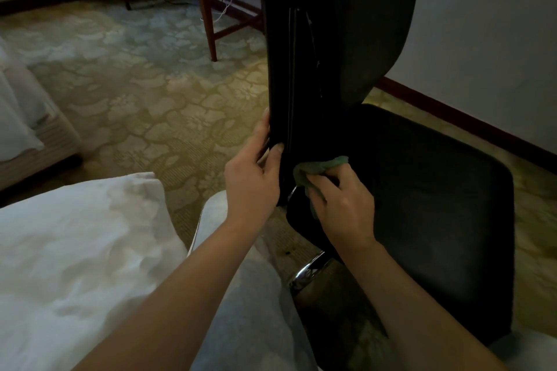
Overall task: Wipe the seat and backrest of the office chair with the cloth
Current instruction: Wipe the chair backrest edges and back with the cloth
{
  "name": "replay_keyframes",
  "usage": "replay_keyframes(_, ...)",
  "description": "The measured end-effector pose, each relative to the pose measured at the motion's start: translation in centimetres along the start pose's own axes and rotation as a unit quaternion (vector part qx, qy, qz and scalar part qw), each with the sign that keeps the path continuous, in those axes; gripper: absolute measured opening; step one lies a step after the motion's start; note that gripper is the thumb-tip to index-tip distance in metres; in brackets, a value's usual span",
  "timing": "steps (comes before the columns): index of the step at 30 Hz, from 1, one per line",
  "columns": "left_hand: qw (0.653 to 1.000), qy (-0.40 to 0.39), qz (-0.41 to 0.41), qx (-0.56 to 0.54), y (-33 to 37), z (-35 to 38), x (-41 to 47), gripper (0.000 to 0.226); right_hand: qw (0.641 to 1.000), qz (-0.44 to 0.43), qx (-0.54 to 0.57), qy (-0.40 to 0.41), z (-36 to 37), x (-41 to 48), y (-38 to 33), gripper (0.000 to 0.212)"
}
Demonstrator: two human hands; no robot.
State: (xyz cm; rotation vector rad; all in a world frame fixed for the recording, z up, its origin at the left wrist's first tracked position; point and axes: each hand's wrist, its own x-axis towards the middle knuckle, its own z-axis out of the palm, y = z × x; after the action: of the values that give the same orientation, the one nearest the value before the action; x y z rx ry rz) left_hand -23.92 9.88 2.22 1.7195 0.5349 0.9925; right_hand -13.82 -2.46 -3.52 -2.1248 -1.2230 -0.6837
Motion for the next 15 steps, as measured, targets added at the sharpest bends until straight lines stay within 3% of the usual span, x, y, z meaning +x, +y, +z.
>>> replay_keyframes(6,1.0,0.002,-0.012,0.001,0.3,0.1,-0.1,0.055,0.999,0.044,-0.015,-0.006,1.5,-1.9,-0.2,0.013)
replay_keyframes(12,1.0,0.006,-0.006,0.011,0.1,0.0,-0.1,0.054,0.989,0.105,0.032,-0.096,2.8,-3.2,-0.2,0.022)
replay_keyframes(15,1.0,0.006,0.001,0.018,0.0,-0.1,-0.1,0.054,0.992,0.082,0.068,-0.068,1.9,-3.8,-0.7,0.021)
